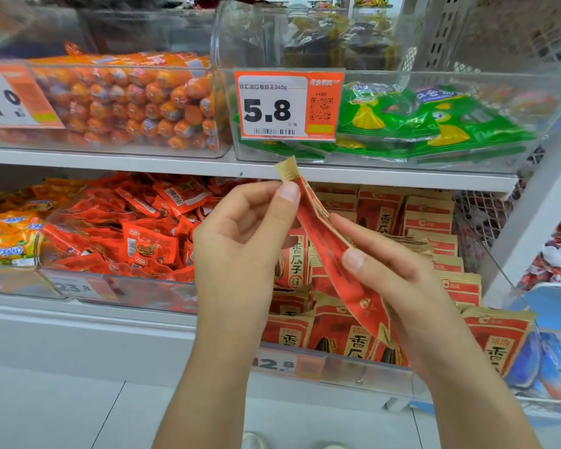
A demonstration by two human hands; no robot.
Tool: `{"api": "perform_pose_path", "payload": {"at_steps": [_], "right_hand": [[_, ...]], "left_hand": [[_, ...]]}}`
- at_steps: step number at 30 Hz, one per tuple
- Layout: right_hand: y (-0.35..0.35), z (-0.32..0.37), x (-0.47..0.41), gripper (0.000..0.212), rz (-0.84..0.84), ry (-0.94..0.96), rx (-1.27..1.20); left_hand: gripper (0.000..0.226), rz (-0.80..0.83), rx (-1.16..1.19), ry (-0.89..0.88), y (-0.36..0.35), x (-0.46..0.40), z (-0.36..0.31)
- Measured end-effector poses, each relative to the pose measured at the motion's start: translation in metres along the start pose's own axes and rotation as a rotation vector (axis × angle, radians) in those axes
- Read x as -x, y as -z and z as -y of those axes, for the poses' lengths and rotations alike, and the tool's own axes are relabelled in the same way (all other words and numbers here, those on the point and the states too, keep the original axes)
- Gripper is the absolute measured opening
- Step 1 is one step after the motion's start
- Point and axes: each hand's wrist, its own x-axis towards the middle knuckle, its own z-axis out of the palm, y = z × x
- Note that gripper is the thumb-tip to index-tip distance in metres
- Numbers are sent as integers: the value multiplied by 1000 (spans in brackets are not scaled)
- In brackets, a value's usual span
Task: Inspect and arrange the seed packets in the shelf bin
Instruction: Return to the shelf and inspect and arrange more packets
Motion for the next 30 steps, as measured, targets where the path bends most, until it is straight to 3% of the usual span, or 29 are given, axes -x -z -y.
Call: {"api": "perform_pose_path", "payload": {"at_steps": [9,18,21,23,25,30], "right_hand": [[-5,0,0,57,-13,5,68],[-8,0,-1,49,-63,46,17],[-8,-1,-1,49,-180,150,38],[-6,-5,-3,57,-282,214,132],[-8,-9,-5,64,-354,270,306],[-12,-9,-6,73,-297,272,516]], "left_hand": [[9,16,16,21,5,-1,3],[7,30,-8,33,3,-2,3],[32,164,-82,169,0,2,4],[36,349,-75,323,-4,6,3],[27,434,-20,418,-7,10,1],[26,314,4,381,-1,5,3]]}}
